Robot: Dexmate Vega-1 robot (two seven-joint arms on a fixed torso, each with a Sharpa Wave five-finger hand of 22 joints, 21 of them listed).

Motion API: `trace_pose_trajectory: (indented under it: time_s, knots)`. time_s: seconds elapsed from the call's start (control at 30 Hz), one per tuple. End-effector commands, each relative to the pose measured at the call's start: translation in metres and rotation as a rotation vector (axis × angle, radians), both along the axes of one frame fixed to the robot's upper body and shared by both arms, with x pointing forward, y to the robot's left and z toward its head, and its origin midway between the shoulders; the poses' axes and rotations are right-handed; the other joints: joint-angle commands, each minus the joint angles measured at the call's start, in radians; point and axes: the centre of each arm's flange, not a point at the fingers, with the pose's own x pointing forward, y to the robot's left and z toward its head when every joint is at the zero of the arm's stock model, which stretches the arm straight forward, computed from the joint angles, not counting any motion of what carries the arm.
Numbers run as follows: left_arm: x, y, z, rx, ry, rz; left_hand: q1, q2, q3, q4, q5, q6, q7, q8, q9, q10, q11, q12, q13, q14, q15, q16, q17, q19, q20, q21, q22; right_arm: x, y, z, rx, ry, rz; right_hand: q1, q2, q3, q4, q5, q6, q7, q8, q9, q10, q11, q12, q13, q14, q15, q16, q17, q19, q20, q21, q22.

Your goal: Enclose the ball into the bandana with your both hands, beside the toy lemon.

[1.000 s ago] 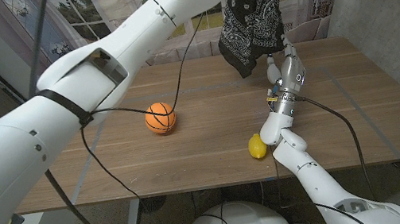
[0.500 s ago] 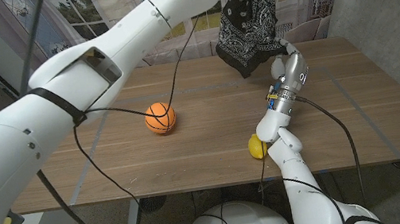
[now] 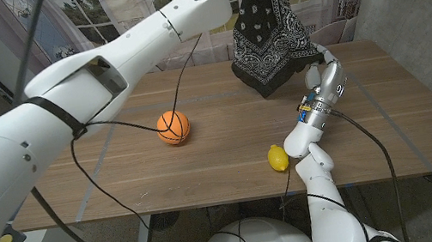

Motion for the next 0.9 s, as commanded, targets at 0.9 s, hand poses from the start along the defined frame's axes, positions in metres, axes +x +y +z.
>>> trace_pose_trajectory:
  time_s: [0.9]
  knots:
    - [0.060, 0.114, -0.085, -0.127, 0.039, 0.083, -0.017, -0.006, 0.027, -0.004, -0.016, -0.013, -0.018, -0.039, -0.073, -0.012, -0.009, -0.002, 0.007, -0.002, -0.036, -0.005, -0.007, 0.001, -0.006, 0.009, 0.004, -0.017, 0.009, 0.078, -0.289, -0.126, 0.039, 0.014, 0.009, 0.017, 0.023, 0.009, 0.082, 0.044, 0.002, 0.071, -0.014, -0.032, 0.074, 0.116, -0.028, -0.092, 0.020, 0.089, -0.042, -0.023, 0.037, 0.011]
